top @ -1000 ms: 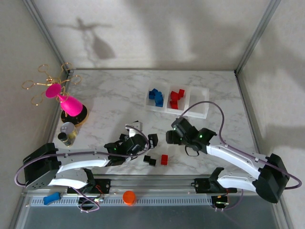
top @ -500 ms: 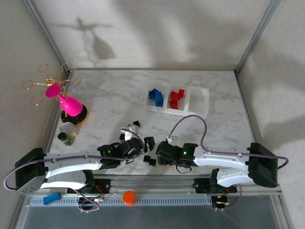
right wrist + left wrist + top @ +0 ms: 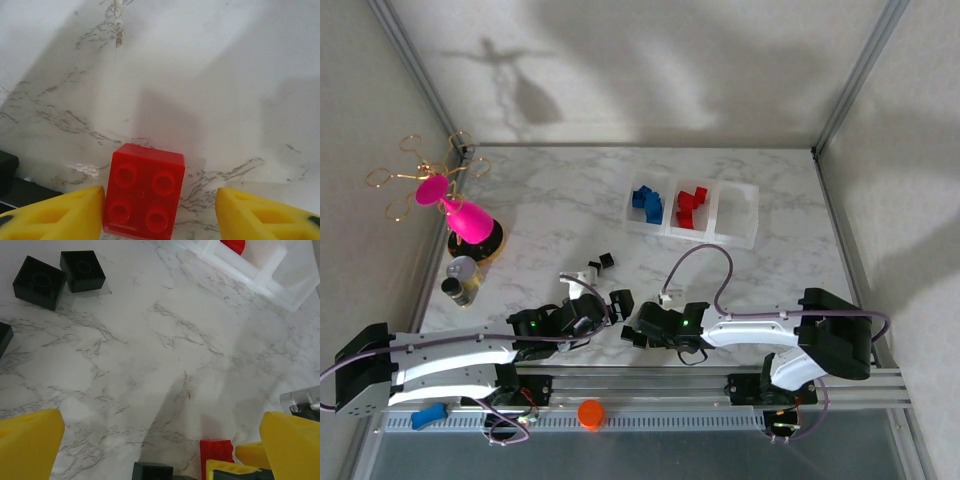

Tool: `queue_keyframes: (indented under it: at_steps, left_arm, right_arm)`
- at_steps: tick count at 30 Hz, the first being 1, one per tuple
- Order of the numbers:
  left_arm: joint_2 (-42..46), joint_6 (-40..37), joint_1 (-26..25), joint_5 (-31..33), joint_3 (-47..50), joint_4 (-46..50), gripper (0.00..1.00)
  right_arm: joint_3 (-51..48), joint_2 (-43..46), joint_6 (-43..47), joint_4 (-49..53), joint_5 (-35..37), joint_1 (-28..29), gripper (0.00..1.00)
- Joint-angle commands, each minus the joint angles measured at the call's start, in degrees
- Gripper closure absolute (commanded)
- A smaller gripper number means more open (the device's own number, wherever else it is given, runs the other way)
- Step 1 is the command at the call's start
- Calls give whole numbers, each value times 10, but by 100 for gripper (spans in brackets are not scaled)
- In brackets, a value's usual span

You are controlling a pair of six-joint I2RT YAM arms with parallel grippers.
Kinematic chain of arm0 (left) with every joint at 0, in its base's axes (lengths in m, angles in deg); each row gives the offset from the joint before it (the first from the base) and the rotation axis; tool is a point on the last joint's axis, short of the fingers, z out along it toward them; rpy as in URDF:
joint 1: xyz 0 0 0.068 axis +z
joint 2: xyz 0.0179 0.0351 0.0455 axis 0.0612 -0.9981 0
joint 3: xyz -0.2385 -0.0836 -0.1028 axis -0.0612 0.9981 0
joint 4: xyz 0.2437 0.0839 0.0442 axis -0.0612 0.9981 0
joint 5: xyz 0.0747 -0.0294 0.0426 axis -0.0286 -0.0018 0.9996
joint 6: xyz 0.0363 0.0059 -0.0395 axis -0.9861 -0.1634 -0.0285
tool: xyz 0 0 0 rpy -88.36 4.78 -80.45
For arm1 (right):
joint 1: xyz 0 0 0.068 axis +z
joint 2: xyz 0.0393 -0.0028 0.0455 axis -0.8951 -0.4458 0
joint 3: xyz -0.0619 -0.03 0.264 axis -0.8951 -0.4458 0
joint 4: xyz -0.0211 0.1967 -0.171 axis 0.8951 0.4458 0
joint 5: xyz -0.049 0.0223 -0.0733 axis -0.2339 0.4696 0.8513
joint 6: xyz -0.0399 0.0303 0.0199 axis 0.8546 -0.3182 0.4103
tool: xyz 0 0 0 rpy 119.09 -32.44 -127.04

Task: Sort the legos into containers by color
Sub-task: Pick up the lego from the bottom-center of the table, then place the lego in the container.

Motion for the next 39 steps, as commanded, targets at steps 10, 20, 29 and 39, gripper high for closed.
queue_keyframes:
  at_steps: [10,20,29,39]
  left_arm:
    - [-2,13,-5,14,6,-1,0]
    - [-4,-4,2,8,-20,-15,0]
    - [-6,-32,55,-26,-55,-32,0]
    - [-48,-71,120,-61,-111,-58,0]
  right_arm:
    - [7,-1,4,0,26,8,67]
    - [26,68,61,16,39,-43,69]
    - [100,86,232,-17,36,-219,68]
    - [239,-69,364,-110,-3,-419,68]
